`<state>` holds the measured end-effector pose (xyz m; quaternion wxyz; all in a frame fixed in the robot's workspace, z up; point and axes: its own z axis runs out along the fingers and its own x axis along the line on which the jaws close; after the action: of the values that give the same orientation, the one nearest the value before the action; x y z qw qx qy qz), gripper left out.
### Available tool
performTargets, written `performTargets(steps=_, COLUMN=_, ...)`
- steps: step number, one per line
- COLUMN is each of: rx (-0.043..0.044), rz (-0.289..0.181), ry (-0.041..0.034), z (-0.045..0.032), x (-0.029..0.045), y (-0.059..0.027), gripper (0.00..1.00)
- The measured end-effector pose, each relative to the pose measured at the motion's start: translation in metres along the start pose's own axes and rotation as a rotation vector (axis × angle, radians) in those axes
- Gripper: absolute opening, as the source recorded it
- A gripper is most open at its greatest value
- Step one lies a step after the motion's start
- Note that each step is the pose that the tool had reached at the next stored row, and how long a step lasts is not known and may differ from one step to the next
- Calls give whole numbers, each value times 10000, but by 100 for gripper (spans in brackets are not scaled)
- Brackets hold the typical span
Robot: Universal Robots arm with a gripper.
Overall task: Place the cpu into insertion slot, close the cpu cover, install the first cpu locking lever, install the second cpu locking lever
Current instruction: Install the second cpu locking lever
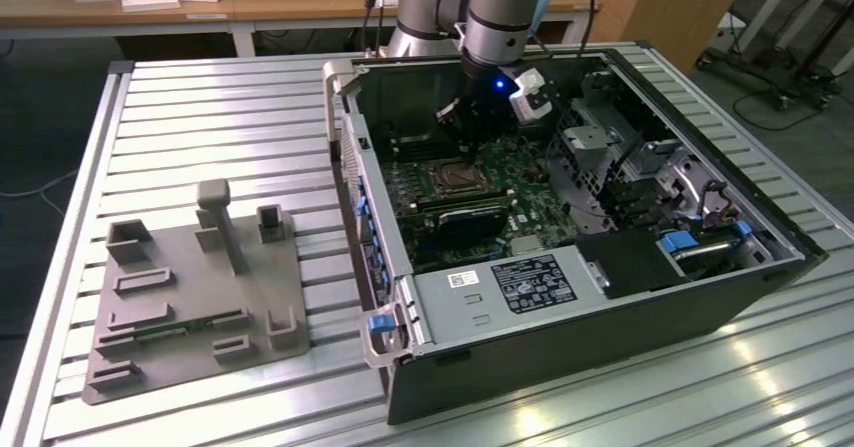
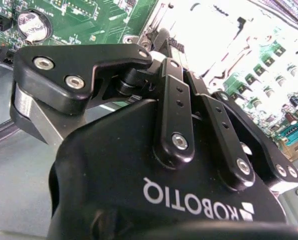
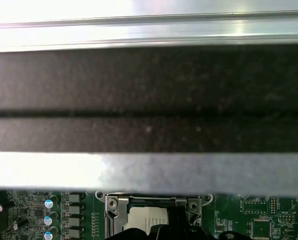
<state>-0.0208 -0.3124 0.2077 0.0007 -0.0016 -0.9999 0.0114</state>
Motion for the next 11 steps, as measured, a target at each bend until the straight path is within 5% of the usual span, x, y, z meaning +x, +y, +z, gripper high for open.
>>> performTargets(steps=11, rx=1, rz=0, ry=0, z=1, x=-54, y=-1, gripper=10)
